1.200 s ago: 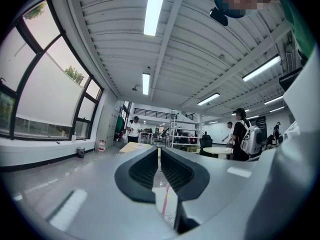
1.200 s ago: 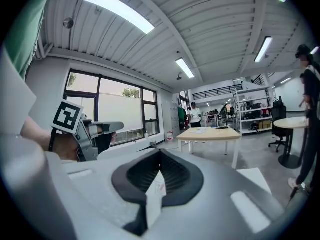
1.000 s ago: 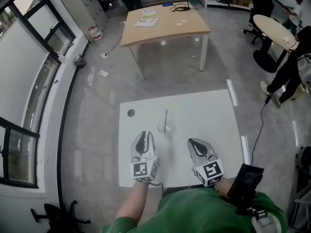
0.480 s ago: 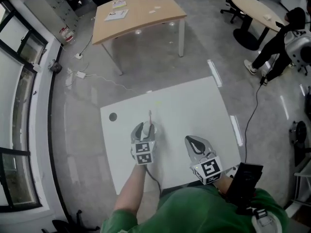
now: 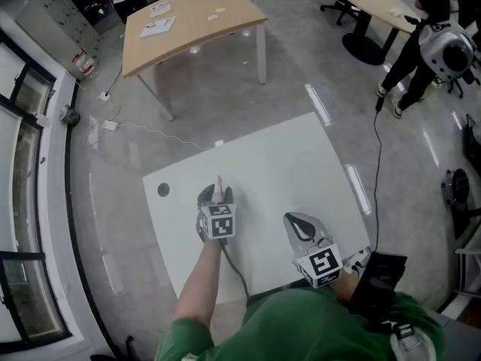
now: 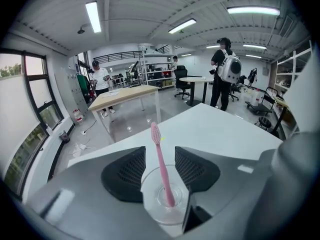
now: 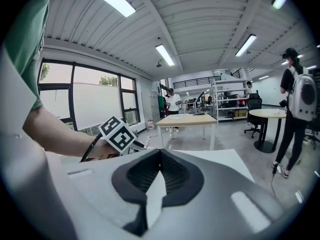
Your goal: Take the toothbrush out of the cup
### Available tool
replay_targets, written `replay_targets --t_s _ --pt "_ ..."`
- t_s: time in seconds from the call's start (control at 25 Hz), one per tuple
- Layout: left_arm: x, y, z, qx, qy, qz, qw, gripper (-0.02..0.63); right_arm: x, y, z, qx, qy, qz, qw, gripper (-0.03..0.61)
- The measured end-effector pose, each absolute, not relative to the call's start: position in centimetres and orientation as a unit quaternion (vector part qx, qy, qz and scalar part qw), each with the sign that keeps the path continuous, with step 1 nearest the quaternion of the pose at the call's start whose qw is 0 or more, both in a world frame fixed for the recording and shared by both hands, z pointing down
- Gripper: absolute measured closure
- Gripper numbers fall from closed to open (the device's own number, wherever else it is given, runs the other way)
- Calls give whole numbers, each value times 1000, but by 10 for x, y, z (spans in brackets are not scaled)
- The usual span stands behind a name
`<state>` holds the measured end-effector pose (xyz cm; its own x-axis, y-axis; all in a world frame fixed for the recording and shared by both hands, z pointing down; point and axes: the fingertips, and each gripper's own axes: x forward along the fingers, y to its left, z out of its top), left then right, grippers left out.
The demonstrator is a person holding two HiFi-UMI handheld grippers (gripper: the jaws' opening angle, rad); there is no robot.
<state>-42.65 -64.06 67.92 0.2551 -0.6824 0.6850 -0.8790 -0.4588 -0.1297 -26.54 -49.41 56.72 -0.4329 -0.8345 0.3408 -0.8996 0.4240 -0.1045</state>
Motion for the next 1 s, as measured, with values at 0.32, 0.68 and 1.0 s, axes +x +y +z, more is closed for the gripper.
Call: replay_targets --t_s 0.32,0.68,1.0 --pt "-431 -640 691 768 -507 367 136 550 -264 -487 567 527 -831 134 119 575" --pt "-431 -635 685 772 -516 344 137 591 -258 -481 567 532 -828 131 119 575" --pt "-443 -626 647 784 -548 268 119 592 -261 -484 559 528 -835 114 108 575"
